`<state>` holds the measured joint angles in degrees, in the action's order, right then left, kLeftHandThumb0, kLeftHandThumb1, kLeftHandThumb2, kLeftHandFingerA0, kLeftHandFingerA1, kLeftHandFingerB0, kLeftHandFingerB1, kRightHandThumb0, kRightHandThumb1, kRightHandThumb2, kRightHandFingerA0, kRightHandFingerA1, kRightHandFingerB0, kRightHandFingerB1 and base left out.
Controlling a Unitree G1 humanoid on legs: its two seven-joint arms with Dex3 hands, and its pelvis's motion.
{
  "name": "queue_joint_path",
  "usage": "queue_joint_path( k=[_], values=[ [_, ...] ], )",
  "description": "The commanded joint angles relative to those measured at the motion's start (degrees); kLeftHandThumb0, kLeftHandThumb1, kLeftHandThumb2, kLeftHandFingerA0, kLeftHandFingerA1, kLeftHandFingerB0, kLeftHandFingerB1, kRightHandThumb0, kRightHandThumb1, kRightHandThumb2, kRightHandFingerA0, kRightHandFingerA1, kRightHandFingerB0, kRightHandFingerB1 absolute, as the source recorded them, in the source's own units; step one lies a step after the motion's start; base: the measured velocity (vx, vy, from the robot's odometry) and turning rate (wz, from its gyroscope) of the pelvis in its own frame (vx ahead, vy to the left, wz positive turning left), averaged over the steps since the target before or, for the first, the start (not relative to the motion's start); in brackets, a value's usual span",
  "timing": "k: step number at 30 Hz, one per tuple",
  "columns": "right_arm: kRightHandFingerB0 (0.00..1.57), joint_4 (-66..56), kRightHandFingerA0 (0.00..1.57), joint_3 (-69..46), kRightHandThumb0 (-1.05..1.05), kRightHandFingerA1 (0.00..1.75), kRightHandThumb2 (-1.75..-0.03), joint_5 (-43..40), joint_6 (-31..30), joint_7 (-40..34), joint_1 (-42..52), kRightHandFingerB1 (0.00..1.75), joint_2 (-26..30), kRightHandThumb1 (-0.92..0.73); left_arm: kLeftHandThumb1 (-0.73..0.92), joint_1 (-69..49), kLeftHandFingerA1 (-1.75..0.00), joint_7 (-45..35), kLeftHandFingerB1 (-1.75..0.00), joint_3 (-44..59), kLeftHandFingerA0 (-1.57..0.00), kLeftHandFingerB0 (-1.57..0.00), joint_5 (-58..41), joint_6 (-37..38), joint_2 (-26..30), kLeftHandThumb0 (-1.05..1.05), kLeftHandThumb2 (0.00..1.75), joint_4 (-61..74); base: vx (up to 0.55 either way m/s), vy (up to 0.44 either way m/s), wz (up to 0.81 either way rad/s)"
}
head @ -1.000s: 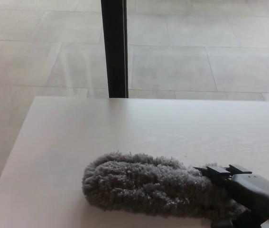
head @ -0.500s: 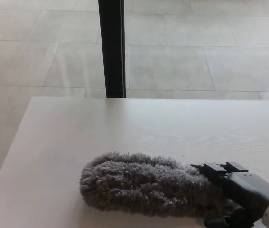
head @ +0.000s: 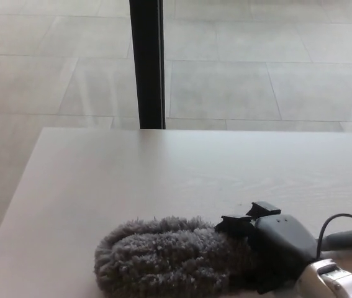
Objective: The robot uses its right hand to pick up the duster kept in the middle of the desk and use it to wipe the desk by swiping its surface twice
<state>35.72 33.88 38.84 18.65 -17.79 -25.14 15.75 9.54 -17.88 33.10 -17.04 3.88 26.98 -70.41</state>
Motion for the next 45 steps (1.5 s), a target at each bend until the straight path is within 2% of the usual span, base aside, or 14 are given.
queue_joint_path(
  k=[1, 3, 4, 13, 14, 15, 23, 24, 30, 31, 36, 37, 38, 45],
  values=[
    [0.69, 8.07, 0.73, 8.31, -0.32, 1.75, -0.70, 14.04, -4.56, -12.62, 2.94, 1.48, 1.62, -0.71, 0.70, 0.35, -0.62, 3.04, -0.52, 0.16, -0.62, -0.55, -0.59, -0.26, 0.85, -0.52, 0.61, -0.80, 0.00, 0.000, 0.00],
    [0.73, 10.26, 1.04, 9.98, -0.27, 1.68, -0.78, 16.11, -4.25, -17.31, 1.89, 1.39, 2.86, -0.61, 0.70, 0.23, -0.63, 2.98, -0.52, -0.11, -0.61, -0.53, -0.33, -0.23, 0.96, -0.53, 0.61, -0.65, 0.00, 0.000, 0.00],
    [0.74, 10.79, 0.78, 10.60, -0.27, 1.75, -0.77, 16.82, -4.14, -18.36, 1.55, 1.55, 3.53, -0.63, 0.71, 0.15, -0.62, 2.92, -0.51, -0.28, -0.60, -0.52, -0.15, -0.09, 0.99, -0.53, 0.62, -0.68, 0.00, 0.000, 0.00],
    [0.76, 19.24, 0.85, 16.93, -0.33, 1.75, -0.78, 21.25, -3.46, -32.32, -0.28, 1.46, 7.87, -0.59, 0.72, 0.09, -0.60, 2.66, -0.50, -0.43, -0.62, -0.53, -0.06, 0.01, 0.87, -0.52, 0.62, -1.16, 0.00, 0.000, 0.00],
    [0.85, 19.04, 1.14, 18.39, -0.43, 1.31, -1.00, 22.42, -1.28, -34.34, -0.75, 1.09, 8.85, -0.53, 0.72, 0.06, -0.60, 2.10, -0.50, -0.27, -0.61, -0.52, -0.24, -0.01, 0.93, -0.52, 0.62, -1.49, 0.00, 0.000, 0.00],
    [0.76, 18.88, 0.88, 19.16, -0.41, 1.72, -0.70, 22.61, 0.35, -34.80, -1.38, 1.12, 9.23, -0.73, 0.72, 0.29, -0.61, 2.23, -0.50, -0.16, -0.61, -0.53, -0.37, -0.21, 0.98, -0.52, 0.62, -1.55, 0.00, 0.000, 0.00],
    [0.84, 17.35, 1.00, 27.67, -0.48, 1.73, -0.60, 26.88, 6.71, -41.42, -5.59, 0.81, 8.41, -0.70, 0.72, 0.19, -0.65, 2.04, -0.52, -0.12, -0.62, -0.54, -0.68, -0.59, 0.78, -0.52, 0.62, -0.81, 0.00, 0.000, 0.00],
    [0.74, 17.51, 0.91, 29.42, -0.43, 1.75, -0.63, 27.75, 7.37, -42.03, -6.46, 1.12, 7.24, -0.73, 0.74, 0.19, -0.63, 1.94, -0.50, -0.16, -0.61, -0.53, -0.63, -0.58, 0.87, -0.51, 0.62, -0.92, 0.00, 0.000, 0.00],
    [0.82, 18.82, 1.26, 31.30, -0.45, 1.38, -1.02, 25.94, 3.97, -38.31, -8.36, 1.02, 3.55, -0.57, 0.74, 0.63, -0.63, 2.99, -0.51, -0.35, -0.64, -0.55, -0.36, -0.60, 0.84, -0.51, 0.62, -0.80, 0.00, 0.000, 0.00],
    [0.85, 19.15, 0.91, 30.00, -0.39, 1.73, -0.63, 23.23, 2.56, -30.56, -8.68, 0.89, 2.59, -0.62, 0.74, 0.53, -0.62, 2.52, -0.50, -0.30, -0.62, -0.53, -0.46, -0.46, 0.81, -0.50, 0.62, -0.85, 0.00, 0.000, 0.00],
    [0.87, 25.18, 0.89, 27.75, -0.37, 1.67, -0.67, 19.42, -0.46, -28.51, -10.40, 0.85, 0.30, -0.65, 0.75, 0.42, -0.61, 2.98, -0.50, -0.67, -0.62, -0.53, -0.13, -0.43, 0.77, -0.50, 0.62, -0.92, 0.00, 0.000, 0.00],
    [0.84, 25.80, 1.18, 26.92, -0.39, 1.32, -0.98, 18.92, -2.21, -27.72, -10.64, 0.93, 0.22, -0.49, 0.75, 0.45, -0.60, 2.90, -0.49, -0.71, -0.61, -0.53, -0.14, -0.57, 0.77, -0.49, 0.63, -1.18, 0.00, 0.000, 0.00],
    [0.84, 26.34, 0.92, 26.20, -0.32, 1.75, -0.74, 18.39, -2.61, -26.94, -10.86, 1.30, 0.45, -0.59, 0.74, 0.44, -0.60, 3.34, -0.49, -0.83, -0.63, -0.54, -0.03, -0.65, 0.72, -0.49, 0.62, -1.27, 0.00, 0.000, 0.00],
    [0.92, 32.19, 0.96, 21.61, -0.28, 1.75, -0.79, 16.52, -8.67, -23.42, -12.96, 1.26, 2.71, -0.48, 0.73, -0.14, -0.61, 3.13, -0.49, -1.34, -0.61, -0.51, 0.18, -0.46, 1.06, -0.52, 0.62, -0.90, 0.00, 0.000, 0.00]
  ],
)
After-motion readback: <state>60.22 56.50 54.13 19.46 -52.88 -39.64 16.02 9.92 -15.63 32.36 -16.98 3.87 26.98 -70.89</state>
